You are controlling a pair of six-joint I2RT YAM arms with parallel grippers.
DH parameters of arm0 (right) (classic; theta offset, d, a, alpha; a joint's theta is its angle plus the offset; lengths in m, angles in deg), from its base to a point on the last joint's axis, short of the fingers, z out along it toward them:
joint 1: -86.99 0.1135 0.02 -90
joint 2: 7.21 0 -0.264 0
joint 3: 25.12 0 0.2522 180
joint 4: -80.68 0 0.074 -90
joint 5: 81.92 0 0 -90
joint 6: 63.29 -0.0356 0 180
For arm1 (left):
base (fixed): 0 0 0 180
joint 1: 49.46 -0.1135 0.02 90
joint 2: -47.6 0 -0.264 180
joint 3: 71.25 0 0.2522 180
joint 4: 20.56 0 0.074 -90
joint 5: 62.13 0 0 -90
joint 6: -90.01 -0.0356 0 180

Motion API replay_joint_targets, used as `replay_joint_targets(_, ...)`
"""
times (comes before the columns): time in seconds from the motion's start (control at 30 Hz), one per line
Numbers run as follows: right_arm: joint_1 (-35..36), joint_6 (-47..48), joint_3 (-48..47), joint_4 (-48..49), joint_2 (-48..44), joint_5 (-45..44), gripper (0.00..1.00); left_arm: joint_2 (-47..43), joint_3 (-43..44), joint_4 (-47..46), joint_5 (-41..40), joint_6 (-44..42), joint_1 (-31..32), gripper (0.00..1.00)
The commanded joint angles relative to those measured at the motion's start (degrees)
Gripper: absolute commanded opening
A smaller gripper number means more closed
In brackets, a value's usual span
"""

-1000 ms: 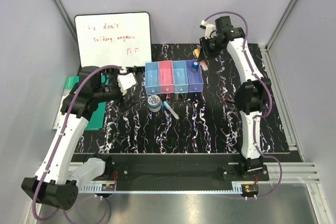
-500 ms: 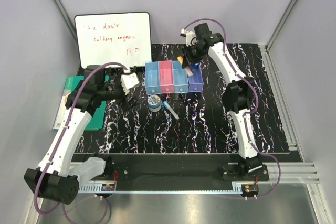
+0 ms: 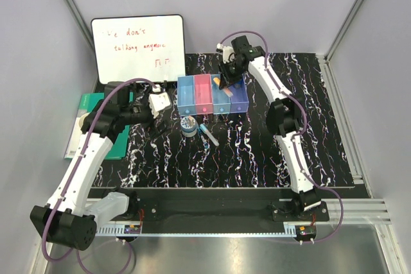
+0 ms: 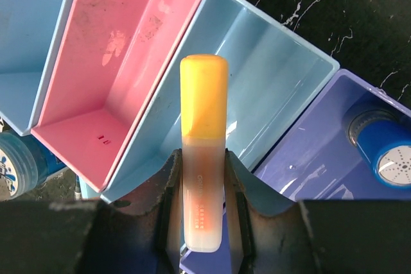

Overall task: Sort the stationery into containers
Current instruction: Place the stationery in the storage box.

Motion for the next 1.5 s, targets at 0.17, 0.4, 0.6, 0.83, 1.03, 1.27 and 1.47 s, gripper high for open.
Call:
replay_joint_targets(0.17,1.6,-0.8,-4.4,2.0,1.7,-0.1,0.0,-0.4,0.1,-2.2,2.1,-1.5,-0.4,0.97)
replay_joint_targets(0.4,2.3,-0.7,-4.1,2.0,1.6,-0.6,0.02,-0.4,0.2,-2.2,2.2,-1.6,-0.4,0.97)
replay_joint_targets(0.6,2.4,-0.2,-3.7,2.0,1.7,-1.6,0.15,-0.6,0.6,-2.2,2.2,-2.1,-0.4,0.97)
replay_joint_targets(0.83,2.3,0.5,-1.4,1.9,0.7,-3.0,0.23,-1.1,0.3,-2.2,2.7,-2.2,-0.4,0.97)
replay_joint_targets(1.03,2.3,0.8,-0.4,1.9,-0.2,-3.7,0.36,-1.1,0.0,-2.2,3.1,-2.3,-0.4,0.97)
replay_joint_targets(1.27,2.4,1.2,-0.5,1.9,-1.7,-4.6,0.55,-0.9,0.2,-2.2,4.0,-2.6,-0.4,0.97)
replay_joint_targets(1.47,2.4,2.3,-1.6,1.9,-5.0,-5.9,0.55,-1.5,-0.1,-2.2,4.7,-2.0,-0.4,0.97)
